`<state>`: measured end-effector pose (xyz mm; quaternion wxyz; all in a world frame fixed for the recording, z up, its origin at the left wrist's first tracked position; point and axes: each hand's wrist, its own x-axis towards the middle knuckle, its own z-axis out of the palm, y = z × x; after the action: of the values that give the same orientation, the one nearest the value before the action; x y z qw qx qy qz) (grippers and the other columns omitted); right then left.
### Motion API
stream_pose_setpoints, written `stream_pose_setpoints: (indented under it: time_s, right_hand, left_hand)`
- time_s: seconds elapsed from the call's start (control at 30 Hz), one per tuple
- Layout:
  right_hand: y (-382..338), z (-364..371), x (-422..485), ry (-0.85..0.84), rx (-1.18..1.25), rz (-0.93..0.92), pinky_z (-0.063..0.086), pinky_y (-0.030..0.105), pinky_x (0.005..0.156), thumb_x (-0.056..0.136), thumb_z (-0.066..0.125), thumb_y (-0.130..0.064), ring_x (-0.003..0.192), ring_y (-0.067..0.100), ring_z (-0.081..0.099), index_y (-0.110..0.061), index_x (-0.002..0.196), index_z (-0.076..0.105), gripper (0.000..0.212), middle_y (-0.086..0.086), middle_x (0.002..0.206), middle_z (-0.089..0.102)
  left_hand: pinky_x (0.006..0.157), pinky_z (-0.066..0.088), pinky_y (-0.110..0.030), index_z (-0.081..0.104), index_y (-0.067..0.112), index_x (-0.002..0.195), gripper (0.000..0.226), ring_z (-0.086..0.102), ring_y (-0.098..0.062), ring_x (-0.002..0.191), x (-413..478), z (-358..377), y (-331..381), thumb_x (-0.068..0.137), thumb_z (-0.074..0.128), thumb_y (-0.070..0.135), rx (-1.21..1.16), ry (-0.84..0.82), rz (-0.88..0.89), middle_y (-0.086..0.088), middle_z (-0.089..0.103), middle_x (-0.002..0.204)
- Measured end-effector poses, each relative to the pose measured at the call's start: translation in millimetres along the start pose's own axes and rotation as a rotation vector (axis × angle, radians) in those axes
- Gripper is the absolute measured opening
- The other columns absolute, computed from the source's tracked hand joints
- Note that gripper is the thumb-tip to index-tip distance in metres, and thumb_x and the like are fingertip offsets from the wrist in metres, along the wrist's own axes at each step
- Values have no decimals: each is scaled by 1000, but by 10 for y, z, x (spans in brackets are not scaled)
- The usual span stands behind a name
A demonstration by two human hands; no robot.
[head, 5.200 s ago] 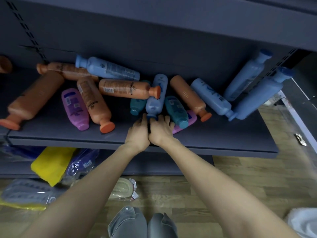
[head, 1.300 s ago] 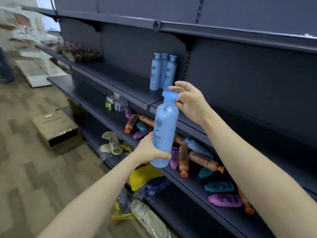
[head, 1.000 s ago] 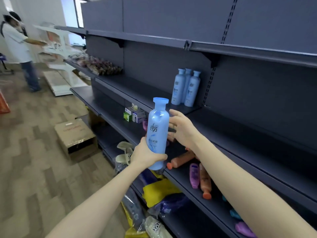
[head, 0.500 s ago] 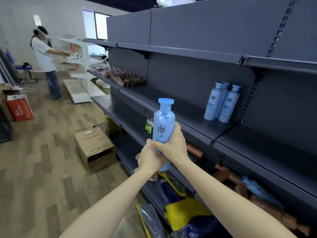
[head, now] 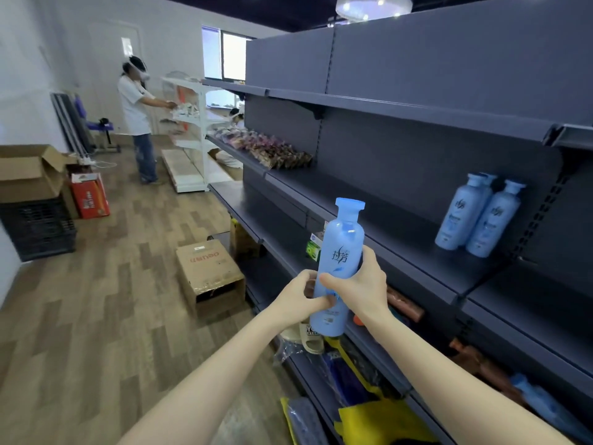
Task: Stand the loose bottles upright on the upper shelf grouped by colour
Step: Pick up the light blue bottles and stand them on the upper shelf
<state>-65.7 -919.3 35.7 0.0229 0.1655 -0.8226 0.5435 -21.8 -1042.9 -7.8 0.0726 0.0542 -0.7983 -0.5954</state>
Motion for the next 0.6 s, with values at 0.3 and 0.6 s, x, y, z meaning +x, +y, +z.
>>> stream_pose_setpoints:
  time_s: [0.3, 0.6]
  right_hand:
    - [105, 16, 414, 7, -17, 19, 54, 39, 82, 62, 80, -19, 93, 14, 60, -20, 118, 48, 64, -11, 94, 59]
    - [223, -418, 918, 34, -25, 16, 56, 36, 77, 63, 78, -20, 95, 14, 60, -23, 119, 43, 67, -8, 98, 58]
  left_hand:
    - [81, 52, -23, 41, 26, 119, 60, 60, -4, 101, 458, 0, 35, 70, 74, 16, -68, -50, 24, 9, 58, 111]
    - [71, 54, -18, 46, 22, 112, 56, 62, -6, 93, 1154, 350, 268, 72, 74, -5, -115, -59, 119, 2, 62, 107]
